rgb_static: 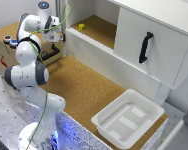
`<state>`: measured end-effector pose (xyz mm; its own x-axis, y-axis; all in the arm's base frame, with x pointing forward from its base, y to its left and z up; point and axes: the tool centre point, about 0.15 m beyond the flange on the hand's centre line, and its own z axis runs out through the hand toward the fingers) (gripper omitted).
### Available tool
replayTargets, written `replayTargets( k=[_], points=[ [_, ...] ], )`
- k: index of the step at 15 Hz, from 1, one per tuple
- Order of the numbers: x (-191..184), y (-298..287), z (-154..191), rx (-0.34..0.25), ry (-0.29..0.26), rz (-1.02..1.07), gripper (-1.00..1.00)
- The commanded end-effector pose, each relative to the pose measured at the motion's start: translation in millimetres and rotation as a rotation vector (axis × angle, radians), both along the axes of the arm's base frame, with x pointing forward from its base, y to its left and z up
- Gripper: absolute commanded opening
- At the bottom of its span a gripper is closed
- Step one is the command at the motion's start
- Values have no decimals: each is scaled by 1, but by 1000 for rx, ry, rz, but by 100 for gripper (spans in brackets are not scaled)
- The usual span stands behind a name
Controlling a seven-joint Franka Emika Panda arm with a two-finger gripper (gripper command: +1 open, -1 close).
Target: Place the purple object on top of the drawer
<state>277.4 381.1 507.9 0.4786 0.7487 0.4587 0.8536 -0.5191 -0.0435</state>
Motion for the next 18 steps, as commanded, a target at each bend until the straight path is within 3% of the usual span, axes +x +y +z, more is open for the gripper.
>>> replayTargets(
  k=[1, 7, 13, 18],
  points=[
    [-20, 29, -29, 132, 17, 249, -100],
    [-17, 64, -50, 135, 14, 509, -100],
    [2, 86, -61, 148, 31, 581, -100],
    [-15, 81, -53, 151, 37, 629, -100]
  ],
)
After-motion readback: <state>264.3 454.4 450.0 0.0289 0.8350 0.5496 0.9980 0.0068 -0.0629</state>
